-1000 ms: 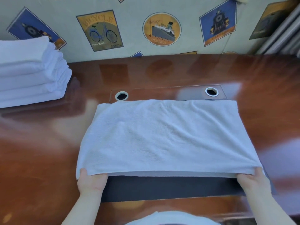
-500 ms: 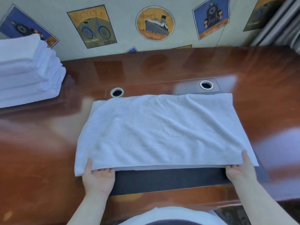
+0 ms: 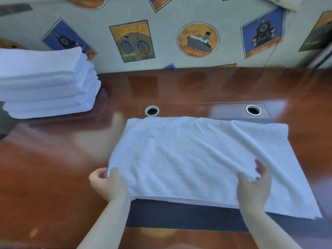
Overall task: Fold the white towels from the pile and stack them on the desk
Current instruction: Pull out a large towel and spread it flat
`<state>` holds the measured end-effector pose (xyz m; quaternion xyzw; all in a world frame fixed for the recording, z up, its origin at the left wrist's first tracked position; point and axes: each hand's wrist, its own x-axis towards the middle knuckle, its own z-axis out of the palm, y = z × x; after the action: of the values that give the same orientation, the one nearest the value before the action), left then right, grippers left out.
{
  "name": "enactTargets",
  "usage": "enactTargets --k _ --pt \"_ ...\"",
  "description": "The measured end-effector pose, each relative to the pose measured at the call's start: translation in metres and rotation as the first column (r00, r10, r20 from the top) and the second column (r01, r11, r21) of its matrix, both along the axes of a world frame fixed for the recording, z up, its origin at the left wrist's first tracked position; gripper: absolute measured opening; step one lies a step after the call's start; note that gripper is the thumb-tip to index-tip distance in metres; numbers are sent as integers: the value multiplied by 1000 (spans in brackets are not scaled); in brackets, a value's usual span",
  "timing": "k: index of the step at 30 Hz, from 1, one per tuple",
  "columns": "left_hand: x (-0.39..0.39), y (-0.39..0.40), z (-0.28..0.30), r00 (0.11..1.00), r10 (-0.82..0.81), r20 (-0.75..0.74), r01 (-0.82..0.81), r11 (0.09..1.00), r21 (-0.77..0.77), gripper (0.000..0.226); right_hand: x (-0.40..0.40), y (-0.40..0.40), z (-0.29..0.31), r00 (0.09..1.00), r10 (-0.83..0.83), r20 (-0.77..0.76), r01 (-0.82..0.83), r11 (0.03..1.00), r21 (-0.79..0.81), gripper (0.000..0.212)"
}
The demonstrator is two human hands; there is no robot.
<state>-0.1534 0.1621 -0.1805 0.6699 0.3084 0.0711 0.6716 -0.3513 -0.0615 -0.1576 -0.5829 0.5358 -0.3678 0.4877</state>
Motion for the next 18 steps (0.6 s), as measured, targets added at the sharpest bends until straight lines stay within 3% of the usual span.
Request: enactTargets --k 1,2,3,4,5,6,7,10,13,15,18 --pt "18 -1 6 985 -156 69 145 979 142 25 19 16 -7 978 193 -82 -196 980 -31 48" --pt "36 -3 11 942 -334 26 321 921 220 23 37 32 -11 860 466 -209 -483 875 -34 45" --pt "61 -6 12 902 -433 10 418 876 240 23 61 54 -18 654 679 -334 -717 697 12 42" --pt "85 -8 16 860 -509 -43 502 827 255 24 83 77 -25 419 800 -430 -874 483 48 41" --pt "109 -11 16 819 -563 -111 570 779 261 26 105 99 -31 260 826 -501 -946 322 40 44" --pt "128 -14 15 780 -608 -148 623 736 264 27 126 115 -34 171 815 -554 -973 227 33 49" --pt "143 -18 10 732 -654 -193 680 681 273 27 144 128 -35 153 806 -571 -980 198 18 53" --pt "176 -30 -2 569 -774 -278 820 505 271 28 196 143 -31 170 795 -582 -966 250 60 62" --pt "196 -43 -10 470 -823 -318 875 387 291 27 234 139 -25 169 759 -629 -955 285 87 65" --pt "203 -51 -14 451 -824 -344 888 374 267 16 251 136 -25 209 732 -649 -942 329 67 62" --pt "214 -61 -16 441 -790 -426 894 431 127 28 265 139 -30 261 679 -686 -911 409 58 51"
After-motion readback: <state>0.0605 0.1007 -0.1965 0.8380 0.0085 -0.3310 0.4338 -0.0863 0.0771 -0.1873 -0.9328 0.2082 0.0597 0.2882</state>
